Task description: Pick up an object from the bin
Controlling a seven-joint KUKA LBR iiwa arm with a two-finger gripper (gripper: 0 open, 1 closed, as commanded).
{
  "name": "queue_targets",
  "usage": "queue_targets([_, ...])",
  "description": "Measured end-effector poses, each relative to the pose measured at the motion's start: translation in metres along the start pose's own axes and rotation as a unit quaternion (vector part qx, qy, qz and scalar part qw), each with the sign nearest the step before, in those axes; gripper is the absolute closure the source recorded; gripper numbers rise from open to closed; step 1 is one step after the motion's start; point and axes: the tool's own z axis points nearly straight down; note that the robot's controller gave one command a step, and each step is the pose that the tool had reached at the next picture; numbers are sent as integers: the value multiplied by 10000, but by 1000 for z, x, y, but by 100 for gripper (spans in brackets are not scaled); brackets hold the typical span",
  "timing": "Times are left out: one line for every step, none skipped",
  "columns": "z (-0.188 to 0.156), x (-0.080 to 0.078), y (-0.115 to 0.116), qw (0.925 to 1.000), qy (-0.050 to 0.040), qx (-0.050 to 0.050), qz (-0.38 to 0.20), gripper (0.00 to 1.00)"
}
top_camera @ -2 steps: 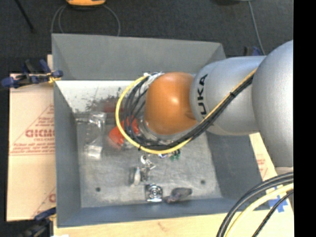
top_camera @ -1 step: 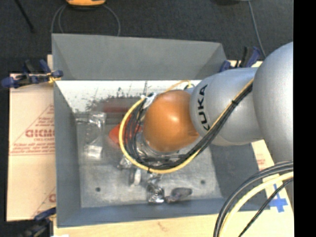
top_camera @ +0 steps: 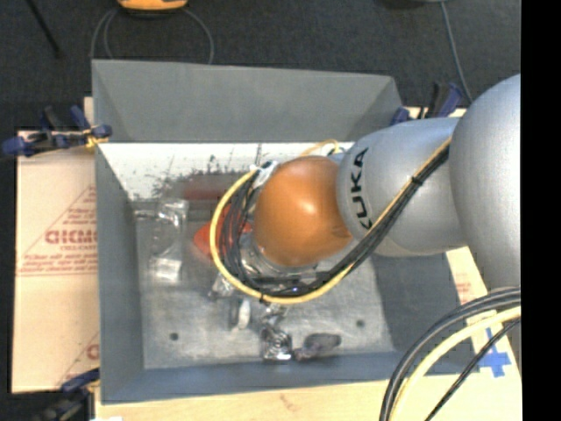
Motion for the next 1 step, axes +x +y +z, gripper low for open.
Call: queue_targets([0,0,0,10000,-5,-4,0,100])
